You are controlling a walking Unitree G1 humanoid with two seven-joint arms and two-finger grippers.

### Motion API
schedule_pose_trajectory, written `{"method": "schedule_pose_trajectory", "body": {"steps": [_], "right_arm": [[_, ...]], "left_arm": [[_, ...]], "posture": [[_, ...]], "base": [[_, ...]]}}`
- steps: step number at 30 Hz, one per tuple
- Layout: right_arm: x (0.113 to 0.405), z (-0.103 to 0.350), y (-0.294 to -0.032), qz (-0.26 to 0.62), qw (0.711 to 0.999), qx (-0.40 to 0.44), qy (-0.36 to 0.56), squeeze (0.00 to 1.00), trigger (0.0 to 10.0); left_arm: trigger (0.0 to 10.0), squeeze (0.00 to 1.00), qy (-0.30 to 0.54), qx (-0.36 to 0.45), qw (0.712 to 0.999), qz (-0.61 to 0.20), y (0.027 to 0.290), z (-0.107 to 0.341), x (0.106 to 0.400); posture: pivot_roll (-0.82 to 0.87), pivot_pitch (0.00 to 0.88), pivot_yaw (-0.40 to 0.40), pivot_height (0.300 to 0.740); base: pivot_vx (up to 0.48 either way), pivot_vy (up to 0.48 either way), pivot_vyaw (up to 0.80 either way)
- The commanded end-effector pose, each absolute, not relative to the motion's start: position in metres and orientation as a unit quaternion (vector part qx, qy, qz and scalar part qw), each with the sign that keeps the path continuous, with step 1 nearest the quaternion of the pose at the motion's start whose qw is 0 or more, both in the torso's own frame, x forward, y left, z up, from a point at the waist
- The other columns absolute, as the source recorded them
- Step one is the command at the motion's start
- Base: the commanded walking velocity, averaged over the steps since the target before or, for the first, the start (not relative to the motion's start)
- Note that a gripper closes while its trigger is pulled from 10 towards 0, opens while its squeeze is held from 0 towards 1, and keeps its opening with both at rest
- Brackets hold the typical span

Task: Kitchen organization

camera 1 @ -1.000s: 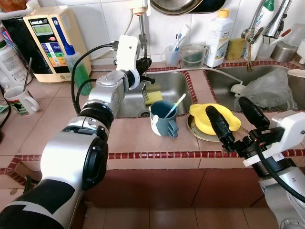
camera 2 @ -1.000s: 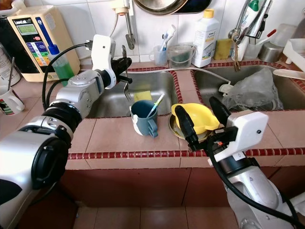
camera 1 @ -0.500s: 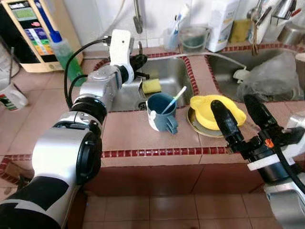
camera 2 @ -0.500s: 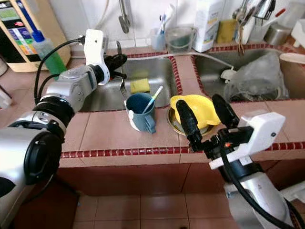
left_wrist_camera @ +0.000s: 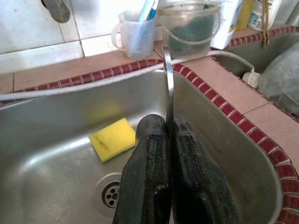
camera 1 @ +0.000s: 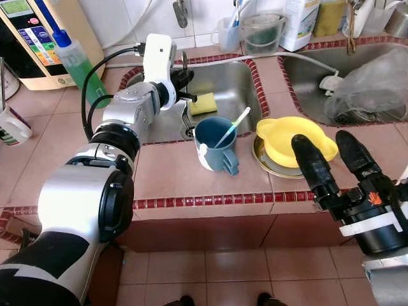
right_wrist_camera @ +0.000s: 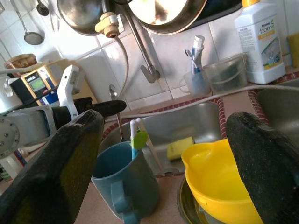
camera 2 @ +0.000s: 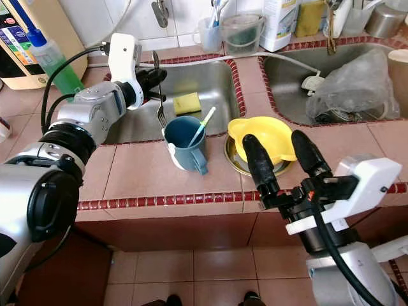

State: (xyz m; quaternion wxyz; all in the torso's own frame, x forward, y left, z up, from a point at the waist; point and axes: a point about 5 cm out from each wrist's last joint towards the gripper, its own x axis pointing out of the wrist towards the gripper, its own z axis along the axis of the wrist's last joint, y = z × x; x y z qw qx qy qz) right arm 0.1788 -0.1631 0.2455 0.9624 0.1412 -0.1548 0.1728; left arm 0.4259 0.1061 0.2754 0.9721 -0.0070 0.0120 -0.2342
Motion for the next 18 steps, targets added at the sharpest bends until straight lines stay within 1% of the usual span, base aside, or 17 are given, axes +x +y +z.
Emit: {"method": "schedule_pose_trajectory", "body": {"steps": [1,12,16,18], "right_arm": [[0.172,0.251,-0.162,0.175,0.960,0.144,-0.165,0.00,10.0],[0.165,0.252,-0.158,0.185,0.957,0.155,-0.159,0.00,10.0],[0.162,0.249,-0.157,0.190,0.957,0.163,-0.149,0.00,10.0],[0.161,0.243,-0.155,0.195,0.960,0.152,-0.128,0.00,10.0]], "left_arm": [[10.0,0.00,0.012,0.000,0.973,-0.231,0.110,0.280,0.426],[10.0,0.00,0.019,0.014,0.973,-0.230,0.111,0.278,0.427],[10.0,0.00,0.019,0.016,0.973,-0.229,0.111,0.279,0.427],[10.0,0.00,0.019,0.018,0.973,-0.231,0.110,0.279,0.427]], "posture": [[-0.26,0.228,0.174,0.740],[-0.26,0.243,0.186,0.740],[-0.26,0.248,0.188,0.740],[-0.27,0.252,0.190,0.740]], "base": [[0.000,0.000,0.00],[0.000,0.000,0.00],[0.000,0.000,0.00],[0.000,0.000,0.00]]}}
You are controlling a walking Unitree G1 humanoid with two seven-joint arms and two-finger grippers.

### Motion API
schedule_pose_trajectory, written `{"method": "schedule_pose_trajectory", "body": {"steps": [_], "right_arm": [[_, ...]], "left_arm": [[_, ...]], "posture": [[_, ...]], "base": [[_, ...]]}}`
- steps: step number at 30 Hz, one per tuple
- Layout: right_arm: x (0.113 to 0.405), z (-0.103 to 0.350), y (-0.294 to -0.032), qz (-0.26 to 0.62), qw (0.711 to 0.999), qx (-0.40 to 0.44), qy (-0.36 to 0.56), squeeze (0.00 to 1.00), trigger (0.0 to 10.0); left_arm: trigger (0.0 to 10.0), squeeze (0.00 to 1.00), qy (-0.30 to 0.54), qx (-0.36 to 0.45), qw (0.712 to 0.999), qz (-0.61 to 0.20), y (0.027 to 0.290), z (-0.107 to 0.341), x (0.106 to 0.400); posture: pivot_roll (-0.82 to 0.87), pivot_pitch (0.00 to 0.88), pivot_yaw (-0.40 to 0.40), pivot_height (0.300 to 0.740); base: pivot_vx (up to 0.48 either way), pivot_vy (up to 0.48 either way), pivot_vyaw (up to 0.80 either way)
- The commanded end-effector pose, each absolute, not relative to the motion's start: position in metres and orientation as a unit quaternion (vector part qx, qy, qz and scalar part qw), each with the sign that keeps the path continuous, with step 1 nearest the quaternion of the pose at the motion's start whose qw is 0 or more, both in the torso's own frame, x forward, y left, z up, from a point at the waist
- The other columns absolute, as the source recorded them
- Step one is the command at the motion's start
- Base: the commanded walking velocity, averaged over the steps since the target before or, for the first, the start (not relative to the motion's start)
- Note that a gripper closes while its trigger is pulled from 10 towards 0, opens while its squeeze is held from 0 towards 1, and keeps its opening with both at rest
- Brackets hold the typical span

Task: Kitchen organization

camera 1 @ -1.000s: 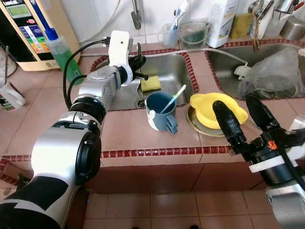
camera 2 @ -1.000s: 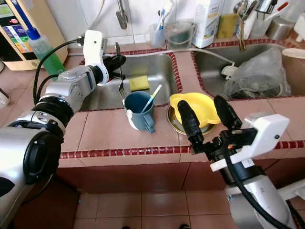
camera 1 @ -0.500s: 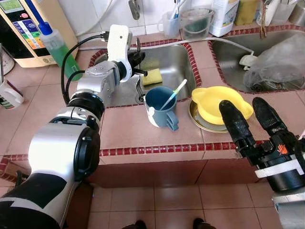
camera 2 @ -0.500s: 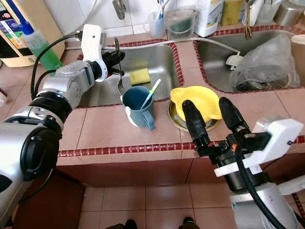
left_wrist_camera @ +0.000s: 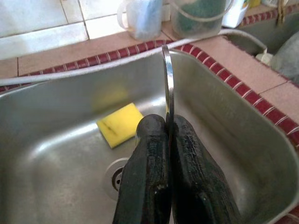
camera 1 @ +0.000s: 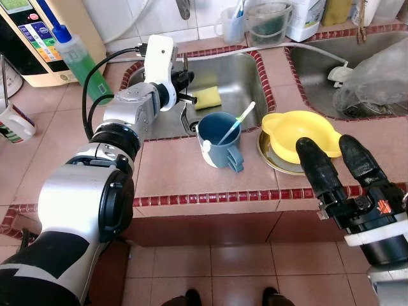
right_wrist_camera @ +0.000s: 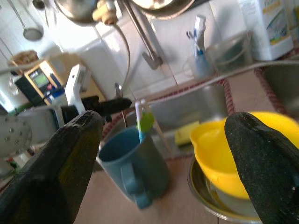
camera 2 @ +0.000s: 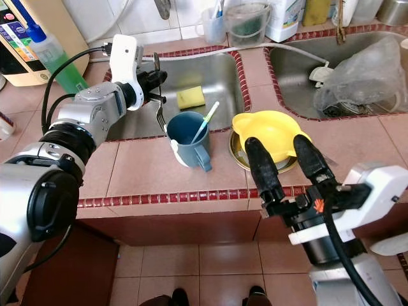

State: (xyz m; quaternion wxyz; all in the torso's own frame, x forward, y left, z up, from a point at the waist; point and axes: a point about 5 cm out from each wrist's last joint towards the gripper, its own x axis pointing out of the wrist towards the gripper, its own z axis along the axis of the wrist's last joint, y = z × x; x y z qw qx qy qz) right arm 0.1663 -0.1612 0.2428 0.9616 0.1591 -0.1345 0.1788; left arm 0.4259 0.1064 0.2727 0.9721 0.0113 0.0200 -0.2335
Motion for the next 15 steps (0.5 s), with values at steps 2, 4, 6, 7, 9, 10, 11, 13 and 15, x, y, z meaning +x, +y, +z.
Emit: {"method": "schedule_pose_trajectory", "body": {"steps": [2,4,6,7,9,10,11,13,15], "right_arm": [[0.1587,0.2343,-0.1537,0.201,0.962,0.152,-0.101,0.00,10.0],[0.1562,0.2282,-0.1512,0.210,0.964,0.141,-0.080,0.00,10.0],[0.1557,0.2281,-0.1503,0.212,0.964,0.139,-0.078,0.00,10.0],[0.1555,0.2291,-0.1495,0.215,0.963,0.141,-0.080,0.00,10.0],[0.1559,0.2323,-0.1481,0.219,0.961,0.145,-0.088,0.00,10.0],[0.1559,0.2323,-0.1481,0.219,0.961,0.145,-0.088,0.00,10.0],[0.1559,0.2326,-0.1479,0.220,0.961,0.144,-0.089,0.00,10.0],[0.1558,0.2332,-0.1479,0.221,0.960,0.145,-0.091,0.00,10.0],[0.1553,0.2336,-0.1478,0.222,0.960,0.146,-0.094,0.00,10.0]], "left_arm": [[10.0,0.00,0.019,0.020,0.972,-0.232,0.1094,0.2798,0.4265],[10.0,0.00,0.019,0.024,0.972,-0.234,0.1083,0.2801,0.4265],[10.0,0.00,0.018,0.025,0.972,-0.235,0.1078,0.2804,0.4264],[10.0,0.00,0.018,0.028,0.971,-0.236,0.1072,0.2809,0.4264],[10.0,0.00,0.015,0.028,0.971,-0.237,0.1060,0.2828,0.4264],[10.0,0.00,0.015,0.028,0.971,-0.237,0.1060,0.2828,0.4264],[10.0,0.00,0.014,0.027,0.971,-0.237,0.1057,0.2833,0.4264],[10.0,0.00,0.014,0.026,0.971,-0.237,0.1052,0.2842,0.4265],[10.0,1.00,0.014,0.014,0.971,-0.239,0.1044,0.2848,0.4264]], "posture": [[-0.27,0.256,0.191,0.740],[-0.26,0.258,0.192,0.740],[-0.26,0.258,0.192,0.740],[-0.26,0.259,0.193,0.740],[-0.27,0.260,0.193,0.740],[-0.27,0.260,0.193,0.740],[-0.27,0.260,0.193,0.740],[-0.26,0.262,0.195,0.740],[-0.26,0.262,0.195,0.740]], "base": [[0.000,0.000,0.00],[0.000,0.000,0.00],[0.000,0.000,0.00],[0.000,0.000,0.00],[0.000,0.000,0.00],[0.000,0.000,0.00],[0.000,0.000,0.00],[0.000,0.000,0.00],[0.000,0.000,0.00]]}}
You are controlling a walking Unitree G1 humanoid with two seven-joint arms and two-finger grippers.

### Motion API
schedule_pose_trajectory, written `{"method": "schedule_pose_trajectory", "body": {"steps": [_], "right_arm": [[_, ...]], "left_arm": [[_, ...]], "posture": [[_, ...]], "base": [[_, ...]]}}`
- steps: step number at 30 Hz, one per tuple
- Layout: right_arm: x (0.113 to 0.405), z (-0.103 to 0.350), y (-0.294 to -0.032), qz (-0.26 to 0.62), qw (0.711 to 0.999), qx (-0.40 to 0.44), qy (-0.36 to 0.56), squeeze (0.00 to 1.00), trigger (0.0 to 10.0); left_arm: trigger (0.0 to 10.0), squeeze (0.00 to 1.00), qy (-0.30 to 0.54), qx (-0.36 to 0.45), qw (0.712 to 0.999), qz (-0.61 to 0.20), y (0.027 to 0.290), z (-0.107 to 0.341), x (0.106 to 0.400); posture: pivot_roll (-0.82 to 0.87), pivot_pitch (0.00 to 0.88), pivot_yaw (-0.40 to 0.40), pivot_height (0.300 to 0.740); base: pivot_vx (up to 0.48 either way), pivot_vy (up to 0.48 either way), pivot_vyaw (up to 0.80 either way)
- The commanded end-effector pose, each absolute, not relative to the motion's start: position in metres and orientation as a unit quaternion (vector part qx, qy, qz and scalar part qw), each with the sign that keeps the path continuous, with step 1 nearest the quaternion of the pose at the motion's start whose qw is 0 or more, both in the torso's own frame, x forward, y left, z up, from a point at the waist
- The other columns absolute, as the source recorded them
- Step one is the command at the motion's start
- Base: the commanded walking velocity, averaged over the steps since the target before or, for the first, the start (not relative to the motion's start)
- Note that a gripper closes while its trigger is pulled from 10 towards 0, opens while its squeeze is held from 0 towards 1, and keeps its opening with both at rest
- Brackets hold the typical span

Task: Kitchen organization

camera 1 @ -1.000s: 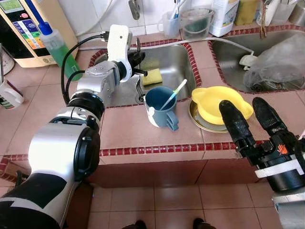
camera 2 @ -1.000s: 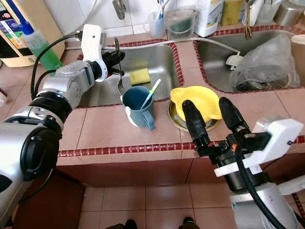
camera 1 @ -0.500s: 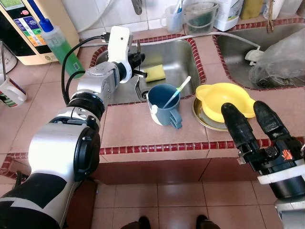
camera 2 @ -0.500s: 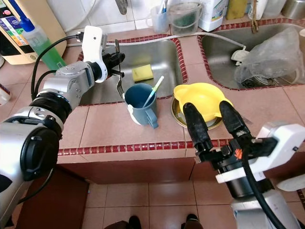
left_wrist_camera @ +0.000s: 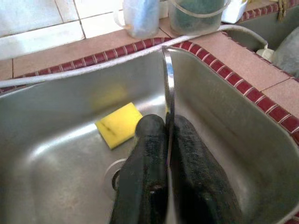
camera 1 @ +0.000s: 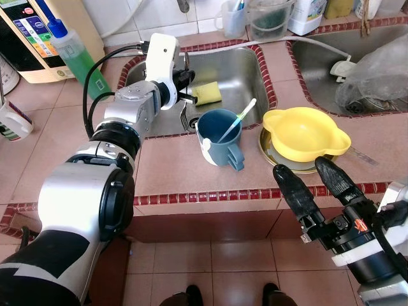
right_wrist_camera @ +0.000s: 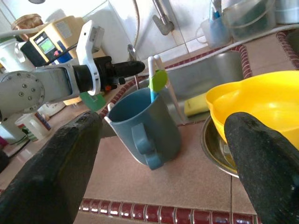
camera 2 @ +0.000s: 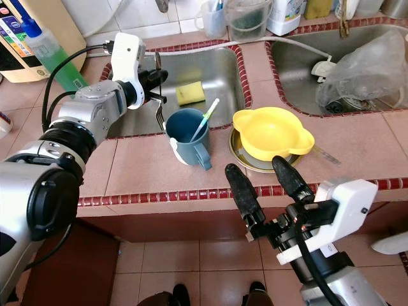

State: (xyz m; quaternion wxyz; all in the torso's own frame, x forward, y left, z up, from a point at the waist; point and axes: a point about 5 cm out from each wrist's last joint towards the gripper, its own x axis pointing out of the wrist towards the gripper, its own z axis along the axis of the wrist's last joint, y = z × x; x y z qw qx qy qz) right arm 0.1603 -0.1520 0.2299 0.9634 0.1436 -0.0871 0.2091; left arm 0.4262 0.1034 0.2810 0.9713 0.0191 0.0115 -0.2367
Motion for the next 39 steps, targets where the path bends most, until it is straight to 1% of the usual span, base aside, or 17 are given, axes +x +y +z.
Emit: {"method": "schedule_pose_trajectory", "body": {"steps": [1,20,30,31,32,33,37,39], "right_arm": [[0.155,0.234,-0.148,0.221,0.960,0.146,-0.095,0.00,10.0],[0.157,0.237,-0.148,0.217,0.960,0.145,-0.106,0.00,10.0],[0.179,0.243,-0.147,0.232,0.954,0.138,-0.132,0.00,10.0],[0.182,0.244,-0.148,0.234,0.953,0.136,-0.135,0.00,10.0],[0.183,0.244,-0.148,0.234,0.953,0.136,-0.136,0.00,10.0],[0.185,0.244,-0.149,0.234,0.953,0.135,-0.137,0.00,10.0],[0.196,0.245,-0.151,0.236,0.952,0.129,-0.145,0.00,10.0],[0.200,0.245,-0.151,0.237,0.954,0.111,-0.145,0.00,10.0]], "left_arm": [[10.0,1.00,0.013,0.012,0.971,-0.240,0.104,0.285,0.426],[10.0,1.00,0.015,0.015,0.972,-0.235,0.106,0.286,0.427],[10.0,1.00,-0.014,-0.007,0.975,-0.220,0.124,0.296,0.427],[10.0,0.55,-0.020,-0.010,0.975,-0.222,0.126,0.297,0.427],[10.0,0.55,-0.021,-0.011,0.974,-0.224,0.126,0.298,0.427],[10.0,0.00,-0.023,-0.013,0.974,-0.225,0.126,0.298,0.427],[10.0,0.00,-0.040,-0.016,0.975,-0.218,0.134,0.304,0.427],[10.0,0.00,-0.047,-0.024,0.976,-0.212,0.138,0.306,0.427]], "posture": [[-0.27,0.263,0.196,0.740],[-0.25,0.254,0.192,0.740],[-0.23,0.194,0.148,0.740],[-0.22,0.184,0.142,0.740],[-0.22,0.184,0.142,0.740],[-0.21,0.172,0.134,0.740],[-0.20,0.154,0.123,0.740],[-0.19,0.141,0.120,0.740]], "base": [[0.000,0.000,0.00],[0.000,0.000,0.00],[0.000,0.000,0.00],[0.000,0.000,0.00],[0.000,0.000,0.00],[0.000,0.000,0.00],[0.000,0.000,0.00],[0.000,0.000,0.00]]}}
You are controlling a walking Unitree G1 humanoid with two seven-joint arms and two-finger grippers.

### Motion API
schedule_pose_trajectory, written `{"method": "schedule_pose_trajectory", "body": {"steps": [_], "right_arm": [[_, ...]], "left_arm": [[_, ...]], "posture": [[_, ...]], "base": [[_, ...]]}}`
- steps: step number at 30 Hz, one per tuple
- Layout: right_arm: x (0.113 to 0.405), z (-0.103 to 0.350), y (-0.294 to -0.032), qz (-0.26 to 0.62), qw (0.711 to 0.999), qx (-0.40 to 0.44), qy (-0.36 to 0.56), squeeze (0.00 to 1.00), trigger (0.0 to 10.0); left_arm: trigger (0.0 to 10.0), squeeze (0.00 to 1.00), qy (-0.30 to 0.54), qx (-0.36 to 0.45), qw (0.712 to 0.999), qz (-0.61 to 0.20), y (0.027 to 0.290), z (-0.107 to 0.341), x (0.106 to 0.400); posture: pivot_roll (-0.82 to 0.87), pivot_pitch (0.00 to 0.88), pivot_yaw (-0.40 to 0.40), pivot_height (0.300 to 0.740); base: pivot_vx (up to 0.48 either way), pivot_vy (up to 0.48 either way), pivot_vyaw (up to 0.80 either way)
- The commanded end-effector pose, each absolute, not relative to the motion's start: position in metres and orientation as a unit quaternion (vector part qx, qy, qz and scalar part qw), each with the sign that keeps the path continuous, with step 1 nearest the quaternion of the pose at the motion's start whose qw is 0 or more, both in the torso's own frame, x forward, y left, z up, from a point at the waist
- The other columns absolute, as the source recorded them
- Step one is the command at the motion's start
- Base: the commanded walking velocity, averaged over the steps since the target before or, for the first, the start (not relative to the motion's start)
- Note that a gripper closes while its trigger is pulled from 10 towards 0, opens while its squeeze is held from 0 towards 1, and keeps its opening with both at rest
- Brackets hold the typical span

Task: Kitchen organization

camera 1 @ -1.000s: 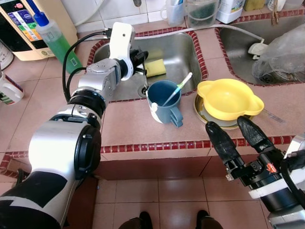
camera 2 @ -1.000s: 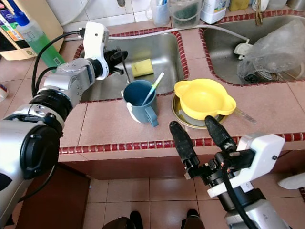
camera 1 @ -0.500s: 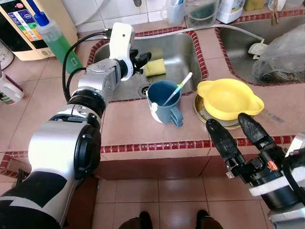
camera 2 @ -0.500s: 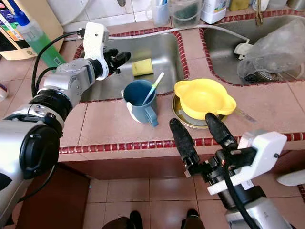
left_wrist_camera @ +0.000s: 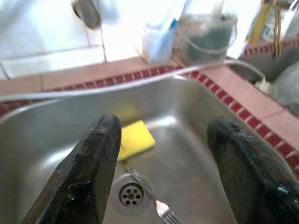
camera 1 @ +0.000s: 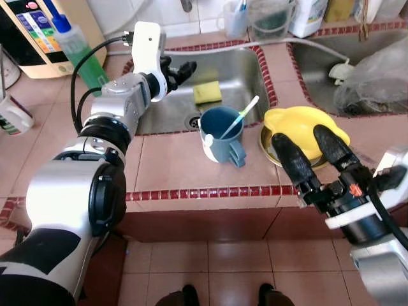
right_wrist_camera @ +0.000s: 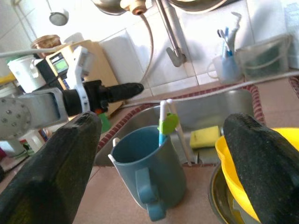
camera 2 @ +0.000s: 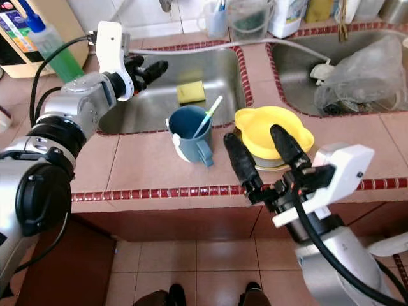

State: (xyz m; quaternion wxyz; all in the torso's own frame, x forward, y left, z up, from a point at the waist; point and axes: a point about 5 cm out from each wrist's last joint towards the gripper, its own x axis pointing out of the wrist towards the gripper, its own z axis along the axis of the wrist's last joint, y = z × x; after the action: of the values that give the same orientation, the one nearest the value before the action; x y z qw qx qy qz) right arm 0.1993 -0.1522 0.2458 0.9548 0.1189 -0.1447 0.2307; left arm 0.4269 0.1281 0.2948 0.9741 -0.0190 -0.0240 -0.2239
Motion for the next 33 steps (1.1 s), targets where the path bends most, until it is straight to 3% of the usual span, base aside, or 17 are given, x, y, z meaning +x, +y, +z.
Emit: {"method": "schedule_pose_trajectory", "body": {"steps": [1,10,23,33], "right_arm": [[0.205,0.244,-0.152,0.225,0.959,0.097,-0.146,0.00,10.0],[0.230,0.240,-0.153,0.201,0.966,0.046,-0.158,0.00,10.0],[0.248,0.235,-0.148,0.184,0.965,0.036,-0.184,0.00,10.0],[0.260,0.230,-0.154,0.129,0.970,0.024,-0.204,0.00,10.0]], "left_arm": [[10.0,0.00,-0.053,-0.029,0.976,-0.208,0.142,0.308,0.427],[10.0,0.00,-0.088,-0.052,0.974,-0.203,0.148,0.306,0.425],[10.0,0.00,-0.124,-0.089,0.968,-0.201,0.151,0.284,0.413],[10.0,0.00,-0.166,-0.092,0.967,-0.172,0.153,0.259,0.381]], "posture": [[-0.19,0.128,0.115,0.740],[-0.16,0.074,0.100,0.740],[-0.14,0.017,0.091,0.740],[-0.12,0.000,0.071,0.740]], "base": [[0.000,0.000,0.00],[0.000,0.000,0.00],[0.000,0.000,0.00],[0.000,0.000,0.00]]}}
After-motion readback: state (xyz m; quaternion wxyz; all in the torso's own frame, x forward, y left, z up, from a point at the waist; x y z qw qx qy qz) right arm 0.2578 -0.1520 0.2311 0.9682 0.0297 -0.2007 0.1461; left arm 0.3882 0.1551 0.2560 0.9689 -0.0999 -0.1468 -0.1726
